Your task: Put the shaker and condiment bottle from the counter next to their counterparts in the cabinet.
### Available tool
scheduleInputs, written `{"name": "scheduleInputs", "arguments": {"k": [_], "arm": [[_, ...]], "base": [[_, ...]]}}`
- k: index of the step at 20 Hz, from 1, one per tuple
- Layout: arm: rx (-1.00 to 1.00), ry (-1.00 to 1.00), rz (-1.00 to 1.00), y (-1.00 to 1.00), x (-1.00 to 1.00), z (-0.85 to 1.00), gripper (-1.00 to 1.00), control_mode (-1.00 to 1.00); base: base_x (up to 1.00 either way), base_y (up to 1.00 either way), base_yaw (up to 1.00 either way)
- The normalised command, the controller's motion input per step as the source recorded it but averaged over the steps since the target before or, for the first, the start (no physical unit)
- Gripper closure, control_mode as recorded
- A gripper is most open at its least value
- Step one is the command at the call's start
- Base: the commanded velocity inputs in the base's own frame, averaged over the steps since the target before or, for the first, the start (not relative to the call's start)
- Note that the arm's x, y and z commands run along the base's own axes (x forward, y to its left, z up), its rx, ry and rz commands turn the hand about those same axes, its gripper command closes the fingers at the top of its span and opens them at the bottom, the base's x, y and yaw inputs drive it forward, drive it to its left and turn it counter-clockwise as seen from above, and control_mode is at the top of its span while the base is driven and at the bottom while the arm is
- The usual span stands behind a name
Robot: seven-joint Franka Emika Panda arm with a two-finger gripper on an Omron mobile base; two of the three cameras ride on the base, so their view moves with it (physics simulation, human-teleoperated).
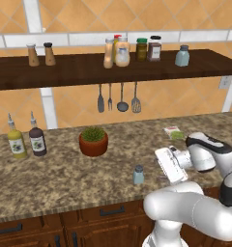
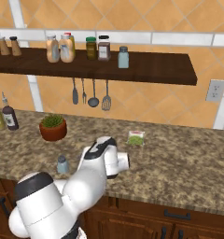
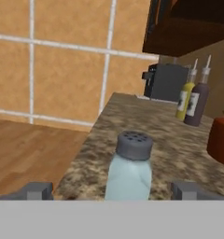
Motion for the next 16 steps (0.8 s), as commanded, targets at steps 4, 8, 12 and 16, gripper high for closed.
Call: {"name": "scheduleInputs", "arguments": {"k": [4, 8, 12, 16], "arm": [[-0.01, 0.0, 0.06, 0.19, 0.47, -0.33, -1.0, -1.0], [0.0, 0.01, 0.13, -0.07, 0.55, -0.39, -1.0, -1.0], [0.0, 0.0, 0.0, 0.0, -0.02, 0.0, -1.0, -1.0], [0.0, 0.0, -0.01, 0.08, -0.09, 0.0, -1.0, -1.0]], "base": [[0.0, 0.0, 0.0], [0.0, 0.0, 0.0], [0.0, 0.0, 0.0], [0.0, 0.0, 0.0]]}}
